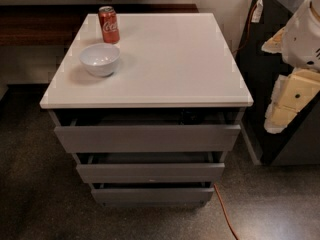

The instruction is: Pick pepsi can from top drawer and place on counter

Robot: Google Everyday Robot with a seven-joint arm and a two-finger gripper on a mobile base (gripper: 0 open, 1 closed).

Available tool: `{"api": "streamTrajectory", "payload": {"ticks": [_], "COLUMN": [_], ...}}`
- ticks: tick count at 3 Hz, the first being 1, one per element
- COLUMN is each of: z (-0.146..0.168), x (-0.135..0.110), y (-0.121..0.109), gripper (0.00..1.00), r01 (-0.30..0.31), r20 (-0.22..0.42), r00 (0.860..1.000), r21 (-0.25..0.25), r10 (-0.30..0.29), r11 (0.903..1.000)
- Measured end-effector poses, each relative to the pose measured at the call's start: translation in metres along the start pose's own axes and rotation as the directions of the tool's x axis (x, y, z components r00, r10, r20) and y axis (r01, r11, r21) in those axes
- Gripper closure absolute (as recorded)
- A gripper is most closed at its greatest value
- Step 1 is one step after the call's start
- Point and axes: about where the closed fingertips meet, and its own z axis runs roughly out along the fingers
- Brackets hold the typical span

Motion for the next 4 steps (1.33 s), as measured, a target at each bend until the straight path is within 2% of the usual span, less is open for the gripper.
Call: {"api": "streamTrajectory", "payload": {"ticks": [1,2,3,4], "z": [0.0,0.005,0.019,0.037], "x": [0.0,-0.005,-0.018,-0.037], "y": [0.0,0.003,0.012,0.026], "gripper": [0.0,0.0,0.0,0.0], "r01": [0.0,-0.005,-0.008,0.032], "r20": [0.0,0.034,0.117,0.186], "r00": [1.0,0.999,0.993,0.982], "r21": [0.0,-0.011,-0.036,-0.054], "r10": [0.0,0.005,0.012,-0.022], "r11": [1.0,0.9999,0.9993,0.998]}}
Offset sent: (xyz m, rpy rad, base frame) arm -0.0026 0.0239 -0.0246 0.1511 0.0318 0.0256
